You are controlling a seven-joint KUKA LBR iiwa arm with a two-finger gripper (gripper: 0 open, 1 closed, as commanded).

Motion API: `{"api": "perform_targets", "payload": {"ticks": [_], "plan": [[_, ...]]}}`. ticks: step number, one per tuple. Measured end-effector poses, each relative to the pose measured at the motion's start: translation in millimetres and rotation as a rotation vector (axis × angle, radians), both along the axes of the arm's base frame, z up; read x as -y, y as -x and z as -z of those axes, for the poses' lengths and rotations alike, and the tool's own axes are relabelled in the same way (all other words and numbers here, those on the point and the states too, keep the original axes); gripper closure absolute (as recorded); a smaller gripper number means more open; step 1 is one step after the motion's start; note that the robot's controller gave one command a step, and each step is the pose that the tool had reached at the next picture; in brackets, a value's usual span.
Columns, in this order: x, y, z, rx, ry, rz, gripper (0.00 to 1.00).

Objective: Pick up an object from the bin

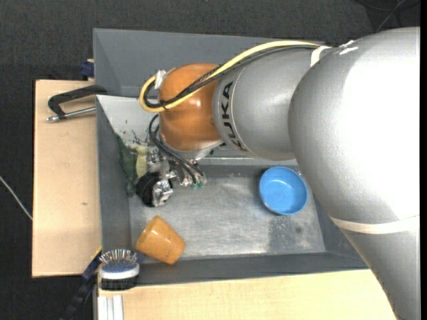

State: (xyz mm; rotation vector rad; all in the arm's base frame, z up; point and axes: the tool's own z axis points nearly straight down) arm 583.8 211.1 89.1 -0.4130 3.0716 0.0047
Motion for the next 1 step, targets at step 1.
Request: {"api": "perform_targets", "payload": {"ticks": [1], "plan": [[27.0,-1.3,-138.4,-0.025,0.008,-0.147,1.00]]}}
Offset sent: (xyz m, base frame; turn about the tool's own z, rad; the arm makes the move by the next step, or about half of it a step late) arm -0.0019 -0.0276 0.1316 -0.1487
